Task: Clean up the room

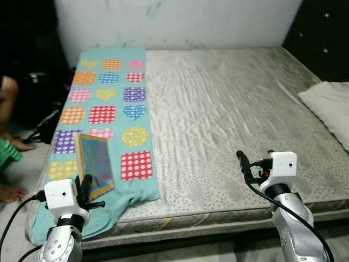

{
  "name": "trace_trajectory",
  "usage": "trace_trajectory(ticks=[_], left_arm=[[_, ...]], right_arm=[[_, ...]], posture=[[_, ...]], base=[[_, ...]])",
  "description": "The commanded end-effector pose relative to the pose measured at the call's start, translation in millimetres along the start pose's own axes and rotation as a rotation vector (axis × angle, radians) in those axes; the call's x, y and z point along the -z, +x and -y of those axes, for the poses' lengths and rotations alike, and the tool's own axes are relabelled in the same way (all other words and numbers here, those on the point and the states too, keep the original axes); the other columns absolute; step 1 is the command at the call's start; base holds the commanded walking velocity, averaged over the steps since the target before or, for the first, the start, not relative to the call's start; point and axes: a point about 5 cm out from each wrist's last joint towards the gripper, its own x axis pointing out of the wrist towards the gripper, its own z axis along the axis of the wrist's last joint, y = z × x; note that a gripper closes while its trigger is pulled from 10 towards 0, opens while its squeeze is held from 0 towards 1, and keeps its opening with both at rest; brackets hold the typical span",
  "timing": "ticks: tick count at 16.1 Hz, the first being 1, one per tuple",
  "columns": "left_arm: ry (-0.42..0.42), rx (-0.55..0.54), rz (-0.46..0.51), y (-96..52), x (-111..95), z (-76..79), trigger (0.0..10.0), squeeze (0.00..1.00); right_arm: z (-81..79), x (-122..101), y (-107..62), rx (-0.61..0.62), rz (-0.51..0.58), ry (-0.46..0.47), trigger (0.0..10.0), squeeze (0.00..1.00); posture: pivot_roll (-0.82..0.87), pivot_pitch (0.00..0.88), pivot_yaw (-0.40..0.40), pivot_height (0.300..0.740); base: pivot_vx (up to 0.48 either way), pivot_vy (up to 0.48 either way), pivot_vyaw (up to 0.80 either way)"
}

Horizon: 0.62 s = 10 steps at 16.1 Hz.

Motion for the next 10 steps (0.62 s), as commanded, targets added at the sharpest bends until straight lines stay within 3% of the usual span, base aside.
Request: trace_trajectory(ticks=[1,7,10], left_arm=[[-0.001,0.001,0.042,1.2,-10.8,-0.1,10.0,0.0],[-0.009,0.012,0.038,5.0,-12.4,4.3,10.0,0.0],[0.004,0.021,0.045,6.0,-14.2,6.0,10.0,0.0]], right_arm=[[-1.3,-1.6,-1.7,-0.003,0.0,0.0,10.0,0.0],[-1.8,-2.4,-2.6,-0.005,-0.006,-0.006,10.0,0.0],[-3.5,-2.7,-1.0,-0.01,-0.006,-0.006,10.0,0.0]], posture=[[-0.12,0.094,-0.01,0.74],[-0.13,0.101,-0.01,0.74],[-0.12,0.099,-0.009,0.74]], base=[[0.0,0.274,0.0],[0.0,0.444,0.0],[0.0,0.0,0.0]])
